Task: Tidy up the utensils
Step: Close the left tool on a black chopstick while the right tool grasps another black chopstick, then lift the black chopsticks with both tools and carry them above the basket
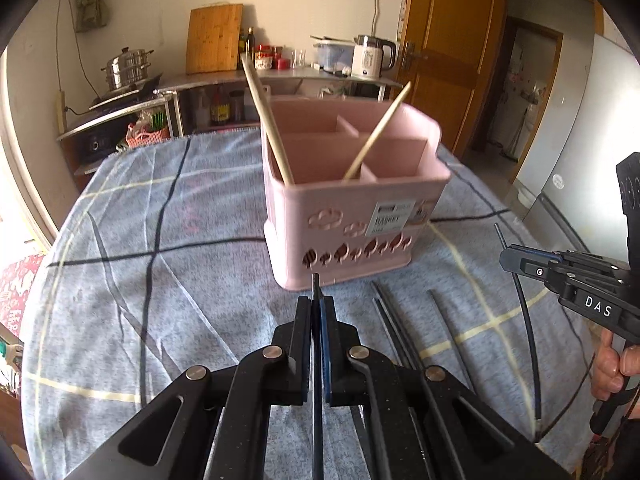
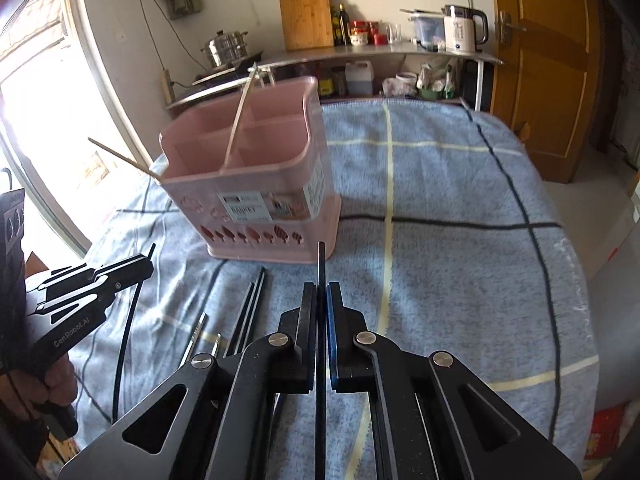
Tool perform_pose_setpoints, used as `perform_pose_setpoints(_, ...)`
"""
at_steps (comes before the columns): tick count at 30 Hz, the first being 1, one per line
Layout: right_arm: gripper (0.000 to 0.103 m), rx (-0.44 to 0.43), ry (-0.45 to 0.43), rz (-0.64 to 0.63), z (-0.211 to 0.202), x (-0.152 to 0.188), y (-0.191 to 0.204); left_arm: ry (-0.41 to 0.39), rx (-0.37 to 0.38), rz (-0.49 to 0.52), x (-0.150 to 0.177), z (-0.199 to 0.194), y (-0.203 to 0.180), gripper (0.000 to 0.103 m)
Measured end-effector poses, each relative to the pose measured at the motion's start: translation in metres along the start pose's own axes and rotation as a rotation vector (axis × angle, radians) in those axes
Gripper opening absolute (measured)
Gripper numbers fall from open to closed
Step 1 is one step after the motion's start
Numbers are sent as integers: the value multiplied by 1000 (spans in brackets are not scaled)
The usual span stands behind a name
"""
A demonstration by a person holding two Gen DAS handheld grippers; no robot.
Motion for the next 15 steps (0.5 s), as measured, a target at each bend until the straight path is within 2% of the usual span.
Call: perform_pose_setpoints(15, 5, 0, -165, -15, -71, -27, 12, -128, 12, 12, -38, -71, -3, 4)
Point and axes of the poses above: each gripper's, at about its wrist camera, not at the fingertips, and z roughly the way its jaws point, y to its left, x to its underside, the point moved 2 cm from there along z, roughly the way its jaws point
